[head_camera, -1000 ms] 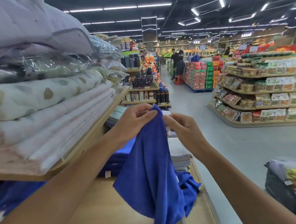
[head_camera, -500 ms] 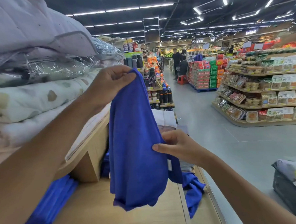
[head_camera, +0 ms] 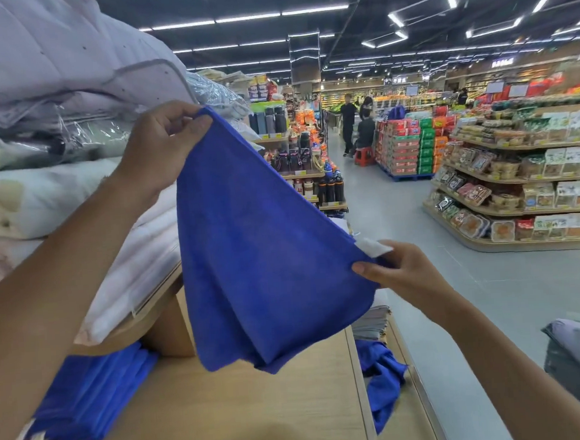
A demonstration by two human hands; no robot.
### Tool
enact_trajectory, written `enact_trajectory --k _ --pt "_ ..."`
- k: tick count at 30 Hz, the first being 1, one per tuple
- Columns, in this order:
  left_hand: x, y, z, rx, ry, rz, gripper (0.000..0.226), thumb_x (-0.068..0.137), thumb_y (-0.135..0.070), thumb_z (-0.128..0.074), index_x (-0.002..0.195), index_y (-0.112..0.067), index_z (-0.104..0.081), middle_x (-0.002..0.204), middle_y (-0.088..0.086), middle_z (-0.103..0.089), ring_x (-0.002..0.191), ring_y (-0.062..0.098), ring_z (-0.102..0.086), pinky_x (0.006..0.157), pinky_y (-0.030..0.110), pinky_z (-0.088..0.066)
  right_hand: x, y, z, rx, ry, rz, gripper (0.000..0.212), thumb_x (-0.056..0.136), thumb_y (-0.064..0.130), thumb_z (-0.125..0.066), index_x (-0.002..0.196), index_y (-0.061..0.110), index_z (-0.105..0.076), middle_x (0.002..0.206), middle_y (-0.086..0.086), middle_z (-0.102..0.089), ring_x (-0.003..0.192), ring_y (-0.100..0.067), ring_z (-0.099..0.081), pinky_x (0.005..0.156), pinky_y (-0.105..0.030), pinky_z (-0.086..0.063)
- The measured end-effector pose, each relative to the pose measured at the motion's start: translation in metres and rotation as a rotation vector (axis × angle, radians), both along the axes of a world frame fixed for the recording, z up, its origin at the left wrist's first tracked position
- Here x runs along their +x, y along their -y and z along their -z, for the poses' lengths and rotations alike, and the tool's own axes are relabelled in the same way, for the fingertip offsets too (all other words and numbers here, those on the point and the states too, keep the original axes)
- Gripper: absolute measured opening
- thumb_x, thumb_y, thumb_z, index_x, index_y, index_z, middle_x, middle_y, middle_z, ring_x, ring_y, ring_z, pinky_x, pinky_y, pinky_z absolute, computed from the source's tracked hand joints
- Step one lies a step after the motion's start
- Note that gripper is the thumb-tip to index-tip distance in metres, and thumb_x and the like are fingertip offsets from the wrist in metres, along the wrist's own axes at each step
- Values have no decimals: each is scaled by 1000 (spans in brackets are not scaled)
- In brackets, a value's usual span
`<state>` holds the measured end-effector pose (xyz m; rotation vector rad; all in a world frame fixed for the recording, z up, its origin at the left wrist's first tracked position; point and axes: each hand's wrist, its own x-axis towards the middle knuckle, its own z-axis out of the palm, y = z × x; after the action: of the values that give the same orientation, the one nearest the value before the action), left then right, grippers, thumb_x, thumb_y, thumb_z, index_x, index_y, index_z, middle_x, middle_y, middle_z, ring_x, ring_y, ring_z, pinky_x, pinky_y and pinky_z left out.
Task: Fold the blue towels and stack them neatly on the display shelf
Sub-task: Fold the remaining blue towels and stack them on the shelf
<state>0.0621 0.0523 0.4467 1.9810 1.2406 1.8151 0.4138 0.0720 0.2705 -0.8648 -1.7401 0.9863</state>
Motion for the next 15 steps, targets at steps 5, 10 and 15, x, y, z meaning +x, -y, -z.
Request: enact_trajectory --k 5,10,15 --pt "-6 3 15 49 4 -63 8 88 -40 -66 88 -39 -74 82 -15 -73 79 3 -64 72 22 -51 20 -7 -18 -8 -20 153 25 79 30 -85 90 10 -75 83 -8 -76 75 -21 -71 63 -32 -58" --pt "-2 12 31 77 9 -106 18 92 -32 -64 85 -47 -71 78 -24 -70 76 -7 -61 66 10 -46 35 -11 -35 186 180 340 28 74 29 -74 61 11 -58 52 1 -48 49 -7 -38 49 -20 -31" --pt "-6 19 37 93 55 -137 19 94 -27 -63 87 -43 -71 79 -24 -69 78 -7 -60 70 13 -48 42 -6 -46 8 -101 175 16 90 2 -73 96 16 -66 77 -3 -75 71 -14 -68 63 -26 -58"
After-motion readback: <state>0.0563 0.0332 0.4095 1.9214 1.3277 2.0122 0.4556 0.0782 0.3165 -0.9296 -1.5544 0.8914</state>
